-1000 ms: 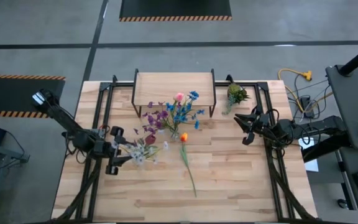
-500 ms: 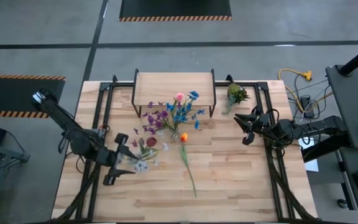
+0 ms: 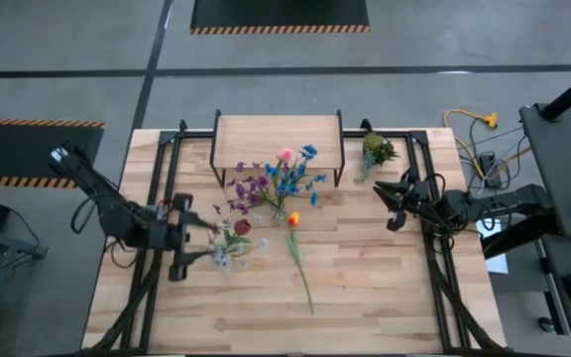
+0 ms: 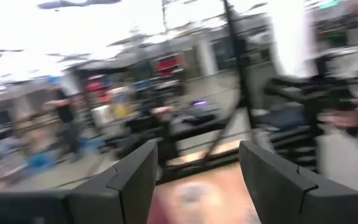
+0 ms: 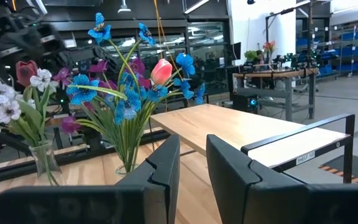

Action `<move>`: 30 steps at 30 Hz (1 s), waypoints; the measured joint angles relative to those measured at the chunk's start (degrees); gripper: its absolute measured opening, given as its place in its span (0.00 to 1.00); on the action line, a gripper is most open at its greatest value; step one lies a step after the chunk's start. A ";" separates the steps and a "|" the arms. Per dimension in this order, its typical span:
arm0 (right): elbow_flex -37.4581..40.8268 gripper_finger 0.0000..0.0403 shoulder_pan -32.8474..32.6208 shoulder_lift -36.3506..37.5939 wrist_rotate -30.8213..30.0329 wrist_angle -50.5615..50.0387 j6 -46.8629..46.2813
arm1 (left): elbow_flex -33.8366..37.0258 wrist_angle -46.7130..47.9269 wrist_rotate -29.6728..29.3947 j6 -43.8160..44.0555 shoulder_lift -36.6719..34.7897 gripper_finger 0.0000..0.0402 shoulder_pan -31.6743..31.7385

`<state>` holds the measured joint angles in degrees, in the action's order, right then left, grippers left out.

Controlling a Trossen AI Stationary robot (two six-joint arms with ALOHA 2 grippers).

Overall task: Pick and place flowers into a vace then onto a shelf
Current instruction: Put the yellow flower into the right transparent vase

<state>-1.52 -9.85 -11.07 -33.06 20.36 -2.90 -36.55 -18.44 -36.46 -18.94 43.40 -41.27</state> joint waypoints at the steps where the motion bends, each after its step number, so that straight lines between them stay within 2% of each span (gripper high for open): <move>1: 0.00 0.18 0.01 0.00 0.00 -0.02 0.00 | 0.08 -0.11 -0.54 -0.38 -0.14 0.52 0.87; 6: 0.00 0.18 -0.01 0.00 0.00 0.02 -0.13 | 0.14 -0.03 3.13 -2.04 -1.08 0.52 6.49; 10: 0.00 0.18 0.00 0.00 0.00 0.05 -0.15 | 0.19 1.19 3.12 -3.61 -3.43 0.52 12.12; 15: 0.00 0.18 -0.01 0.00 0.16 0.07 -0.19 | 0.87 7.24 3.39 -2.87 -11.44 0.52 13.73; 18: 0.00 0.18 0.01 0.00 1.19 1.33 -1.44 | 4.39 7.70 3.40 -0.14 -15.94 0.52 13.72; 22: 0.00 0.18 0.00 0.00 6.80 3.27 -1.66 | 10.71 6.67 3.13 3.12 -20.33 0.50 13.72; 26: 0.00 0.18 -0.02 -0.02 14.64 5.35 -1.30 | 16.14 4.89 4.21 4.02 -23.48 0.42 13.72; 30: 0.00 0.18 -0.02 0.00 17.03 6.78 -1.01 | 20.26 4.22 7.75 5.09 -27.71 0.33 13.70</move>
<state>-1.52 -9.87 -11.07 -16.03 27.14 -3.90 -16.29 -14.22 -28.71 -13.85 15.68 -27.57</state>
